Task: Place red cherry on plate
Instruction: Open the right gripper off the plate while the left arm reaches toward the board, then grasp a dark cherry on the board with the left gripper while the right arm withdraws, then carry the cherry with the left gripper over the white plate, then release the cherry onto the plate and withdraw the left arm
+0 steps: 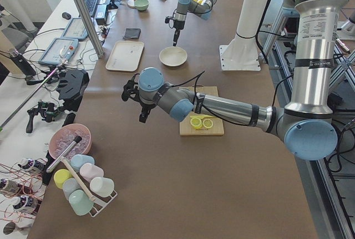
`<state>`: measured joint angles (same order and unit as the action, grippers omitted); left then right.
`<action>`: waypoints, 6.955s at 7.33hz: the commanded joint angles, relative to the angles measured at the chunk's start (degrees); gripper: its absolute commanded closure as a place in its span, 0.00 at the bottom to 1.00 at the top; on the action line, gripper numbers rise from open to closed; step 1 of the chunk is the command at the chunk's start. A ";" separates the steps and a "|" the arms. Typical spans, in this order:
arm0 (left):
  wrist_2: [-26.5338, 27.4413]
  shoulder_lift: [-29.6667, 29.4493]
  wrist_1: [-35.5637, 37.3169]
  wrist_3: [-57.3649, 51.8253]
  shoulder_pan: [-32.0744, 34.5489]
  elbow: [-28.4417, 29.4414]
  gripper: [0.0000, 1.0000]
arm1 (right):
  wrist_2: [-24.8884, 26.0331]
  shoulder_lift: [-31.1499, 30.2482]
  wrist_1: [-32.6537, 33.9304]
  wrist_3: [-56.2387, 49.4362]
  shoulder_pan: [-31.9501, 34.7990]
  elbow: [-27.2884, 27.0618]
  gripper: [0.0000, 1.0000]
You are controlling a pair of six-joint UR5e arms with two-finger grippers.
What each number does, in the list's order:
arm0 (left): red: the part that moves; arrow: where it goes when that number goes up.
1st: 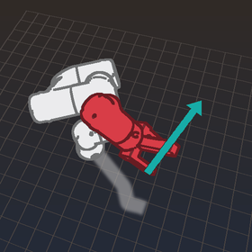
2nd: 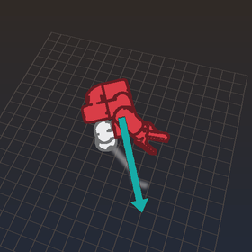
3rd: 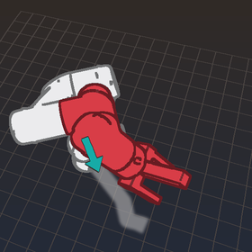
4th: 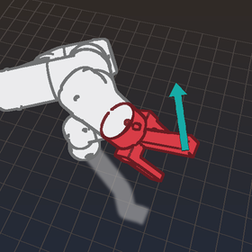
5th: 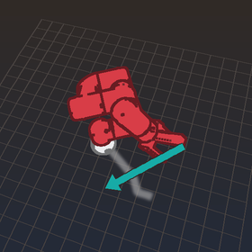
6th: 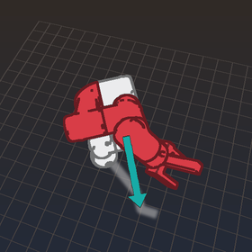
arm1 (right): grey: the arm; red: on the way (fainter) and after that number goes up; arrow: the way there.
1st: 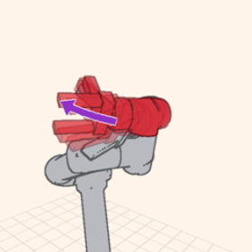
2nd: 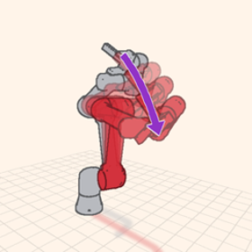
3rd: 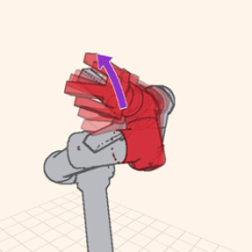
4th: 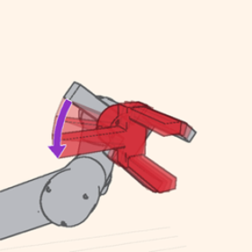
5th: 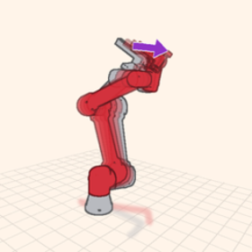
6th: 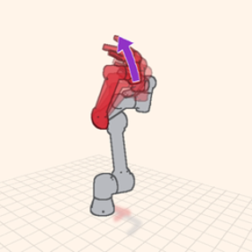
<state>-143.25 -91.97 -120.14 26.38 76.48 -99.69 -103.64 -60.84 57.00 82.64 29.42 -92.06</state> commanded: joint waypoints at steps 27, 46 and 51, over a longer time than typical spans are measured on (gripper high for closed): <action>46.39 -9.96 14.21 41.11 -50.11 -23.81 1.00 | -27.94 -8.93 25.32 -33.55 35.25 -6.82 0.00; 47.64 -26.63 13.48 18.67 -29.17 -4.46 0.02 | -30.31 -31.97 26.58 -74.20 54.78 -5.94 0.00; 24.61 -7.62 5.41 13.00 -3.87 -0.45 0.02 | -30.31 -34.51 26.67 -78.22 57.67 -4.81 0.00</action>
<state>-109.49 -102.27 -116.89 39.94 65.12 -102.43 -133.91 -94.46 83.66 6.81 85.57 -97.64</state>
